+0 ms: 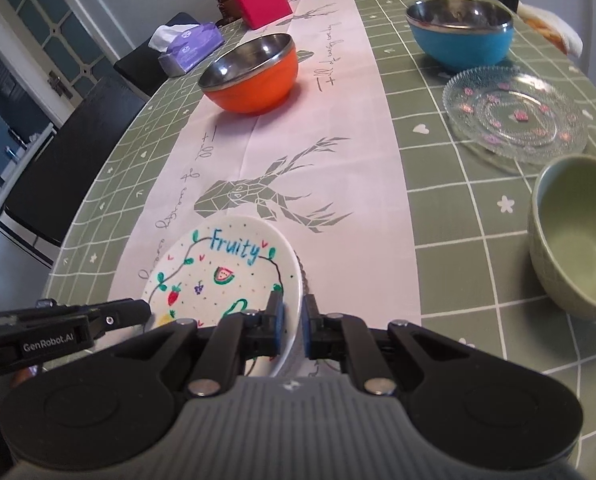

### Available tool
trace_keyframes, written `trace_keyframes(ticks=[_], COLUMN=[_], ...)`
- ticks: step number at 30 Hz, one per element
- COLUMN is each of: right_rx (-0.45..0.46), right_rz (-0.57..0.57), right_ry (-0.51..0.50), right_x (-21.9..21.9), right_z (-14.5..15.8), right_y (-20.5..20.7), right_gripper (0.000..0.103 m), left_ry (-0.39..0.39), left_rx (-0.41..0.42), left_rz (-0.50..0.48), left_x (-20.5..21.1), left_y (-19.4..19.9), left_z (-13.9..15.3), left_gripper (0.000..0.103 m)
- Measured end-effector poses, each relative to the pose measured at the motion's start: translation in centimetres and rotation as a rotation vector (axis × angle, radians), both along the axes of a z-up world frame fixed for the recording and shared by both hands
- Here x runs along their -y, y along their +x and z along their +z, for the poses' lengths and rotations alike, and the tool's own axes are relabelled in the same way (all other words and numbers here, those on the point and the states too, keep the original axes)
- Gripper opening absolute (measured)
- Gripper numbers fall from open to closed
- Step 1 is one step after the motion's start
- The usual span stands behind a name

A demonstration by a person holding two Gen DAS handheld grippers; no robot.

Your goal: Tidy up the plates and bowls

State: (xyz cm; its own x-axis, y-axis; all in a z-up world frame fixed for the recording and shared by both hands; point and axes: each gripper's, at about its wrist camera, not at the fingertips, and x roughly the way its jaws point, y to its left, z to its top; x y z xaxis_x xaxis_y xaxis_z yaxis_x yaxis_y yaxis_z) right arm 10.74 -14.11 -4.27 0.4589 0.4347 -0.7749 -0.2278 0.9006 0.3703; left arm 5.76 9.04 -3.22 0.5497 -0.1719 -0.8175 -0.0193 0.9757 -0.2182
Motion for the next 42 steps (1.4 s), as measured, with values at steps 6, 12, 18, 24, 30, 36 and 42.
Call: trace_keyframes(ticks=[6,12,18,24,30,36,42], right_rx=[0.019,0.029,0.032,-0.049,-0.104,-0.096,-0.099], right_rz=[0.015,0.034,0.022,-0.006,-0.006,-0.002,0.001], right_ry=[-0.043,-0.07,-0.054,-0.031,0.016,0.013,0.013], right_x=[-0.5,-0.9,-0.6,0.3,0.5,0.4,0.5], right_z=[0.0,-0.2,0.4,0.0,-0.5,-0.6,-0.6], right_y=[-0.1,-0.2,-0.3,-0.1,-0.2,-0.1,0.0], right_gripper=[0.007,0.011,0.025,0.029,0.01,0.008,0.008], left_ry=[-0.01,-0.006,-0.03,-0.057,-0.072,-0.058,-0.051], left_rx=[-0.002,0.025,0.035,0.01,-0.026,-0.048,-0.04], left_rz=[0.003,0.032,0.067,0.062,0.046,0.012,0.017], left_x=[-0.2,-0.6,-1.4,-1.4,-1.1,-0.6,-0.6], left_y=[0.0,0.0,0.0,0.2,0.4,0.4,0.5], left_z=[0.0,0.2,0.5,0.1,-0.4,-0.7,-0.7], left_gripper=[0.017,0.017,0.023,0.033,0.033,0.023,0.022])
